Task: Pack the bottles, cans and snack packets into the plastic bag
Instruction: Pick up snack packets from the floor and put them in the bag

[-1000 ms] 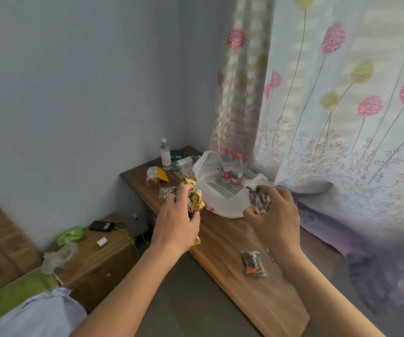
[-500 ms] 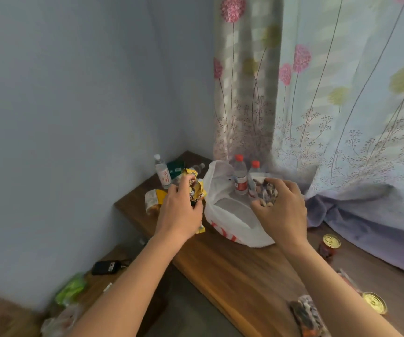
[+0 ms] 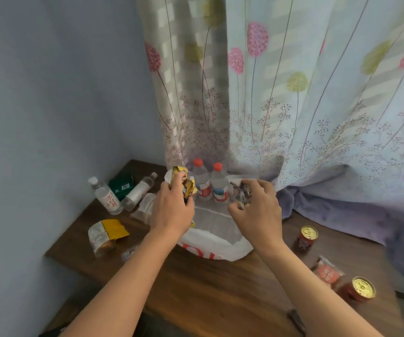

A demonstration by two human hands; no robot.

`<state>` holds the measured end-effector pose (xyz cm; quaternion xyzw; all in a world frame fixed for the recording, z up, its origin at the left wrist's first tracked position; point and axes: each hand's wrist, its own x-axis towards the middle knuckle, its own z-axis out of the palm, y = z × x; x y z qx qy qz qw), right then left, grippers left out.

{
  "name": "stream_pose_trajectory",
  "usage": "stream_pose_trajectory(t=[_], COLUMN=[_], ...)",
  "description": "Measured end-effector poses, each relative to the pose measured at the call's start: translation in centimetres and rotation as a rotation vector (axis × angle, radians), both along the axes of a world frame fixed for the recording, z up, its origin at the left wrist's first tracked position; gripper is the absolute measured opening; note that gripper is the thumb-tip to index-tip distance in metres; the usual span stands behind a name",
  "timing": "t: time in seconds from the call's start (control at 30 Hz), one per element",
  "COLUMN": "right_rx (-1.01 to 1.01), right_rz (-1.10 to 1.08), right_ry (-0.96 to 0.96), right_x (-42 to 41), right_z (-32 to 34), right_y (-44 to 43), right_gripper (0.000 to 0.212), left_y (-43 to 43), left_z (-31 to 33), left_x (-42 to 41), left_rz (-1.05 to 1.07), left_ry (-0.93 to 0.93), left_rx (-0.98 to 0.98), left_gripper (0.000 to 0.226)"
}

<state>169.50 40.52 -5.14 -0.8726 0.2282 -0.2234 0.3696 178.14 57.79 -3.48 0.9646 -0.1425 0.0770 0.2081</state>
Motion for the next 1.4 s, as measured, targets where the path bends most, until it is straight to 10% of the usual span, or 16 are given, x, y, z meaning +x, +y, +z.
stream_pose_trajectory(t=[0.53,1.4], right_rx=[0.049,0.139], right_rz=[-0.357,-0.379], right_ry=[0.204,0.438], right_x=[8.7,11.9], right_z=[-6.6,-19.7], right_y=[4.4,5.0], right_gripper=[0.049,0.04], left_y=[-2.5,-2.2], left_z=[-8.7,-22.2], left_x=[13.0,14.7], left_rz=[-0.337,-0.305], left_ry=[0.237,0.475], left_rx=[-0.07,0.136], left_gripper=[0.06,0.062])
